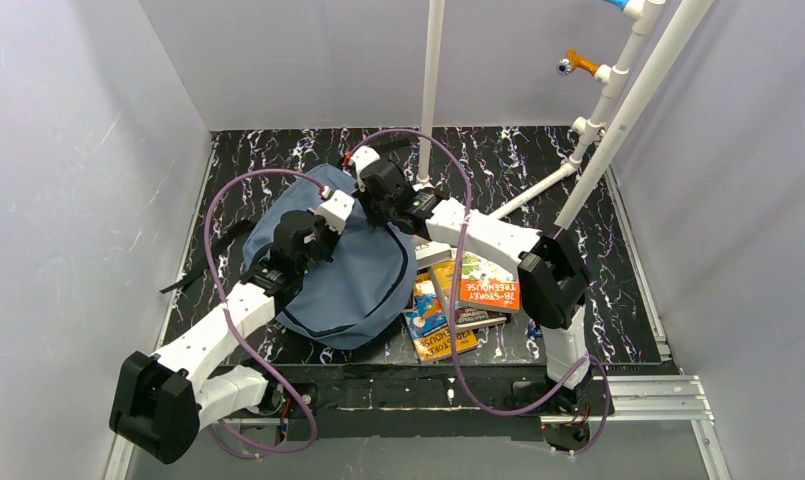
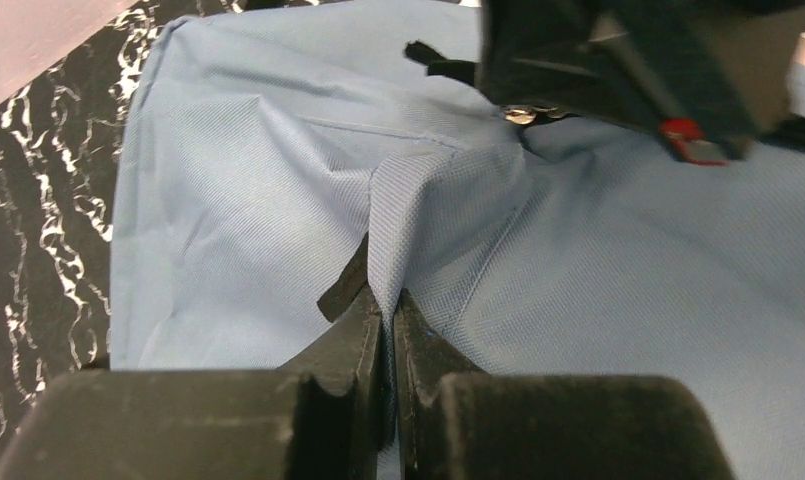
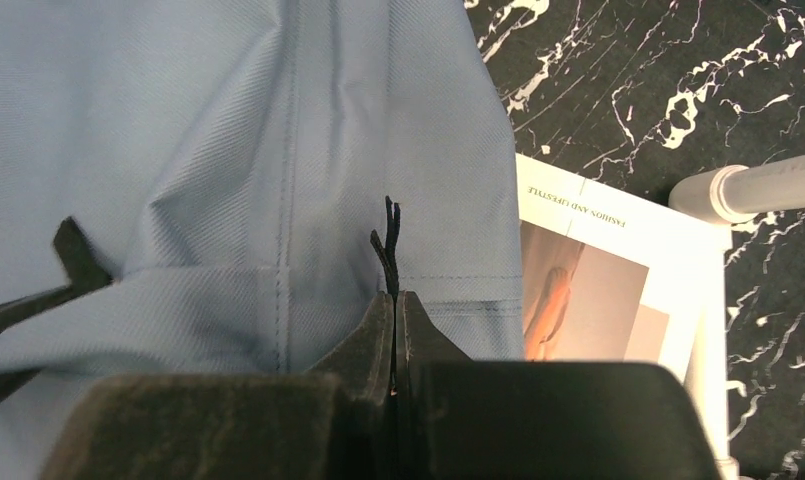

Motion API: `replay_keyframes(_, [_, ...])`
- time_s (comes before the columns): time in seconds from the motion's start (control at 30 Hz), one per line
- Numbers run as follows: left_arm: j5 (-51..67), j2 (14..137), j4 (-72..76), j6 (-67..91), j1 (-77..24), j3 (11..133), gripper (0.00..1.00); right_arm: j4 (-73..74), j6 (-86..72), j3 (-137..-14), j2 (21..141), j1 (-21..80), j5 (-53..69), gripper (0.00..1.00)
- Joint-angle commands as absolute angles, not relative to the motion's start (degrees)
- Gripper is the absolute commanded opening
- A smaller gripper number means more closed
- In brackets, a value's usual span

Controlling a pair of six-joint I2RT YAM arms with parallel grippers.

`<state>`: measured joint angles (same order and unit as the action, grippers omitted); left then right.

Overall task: Pack the student bag
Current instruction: Unzip the student bag at the center of the board.

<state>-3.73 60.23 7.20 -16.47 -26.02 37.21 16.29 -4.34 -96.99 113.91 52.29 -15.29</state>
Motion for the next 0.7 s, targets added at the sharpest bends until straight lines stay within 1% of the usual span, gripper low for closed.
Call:
replay_keyframes(0.0, [-16.35, 61.03, 9.20, -15.97, -25.53, 41.19, 0.00, 8.62, -10.20, -92.33, 106.03, 52.27, -19.33, 0.01])
replay_keyframes(0.17, [-19.76, 61.53, 8.76, -15.16, -25.56, 41.76, 0.00, -0.37, -17.81, -82.81, 100.07, 52.21, -20.03, 0.01])
replay_keyframes(0.27, [-20.16, 61.49, 8.53, -15.09, -25.57, 41.93, 0.00, -5.50, -19.52, -79.28, 98.19, 51.91, -17.31, 0.01])
replay_keyframes(0.43, [-18.50, 60.26, 8.53, -14.97, -25.54, 41.51, 0.00, -6.01, -18.90, -79.21, 99.10, 51.10, -13.62, 0.01])
replay_keyframes(0.67, [-19.61, 60.72, 8.46, -14.34, -25.54, 41.60, 0.00, -7.78, -18.77, -78.43, 99.33, 50.63, -9.38, 0.01])
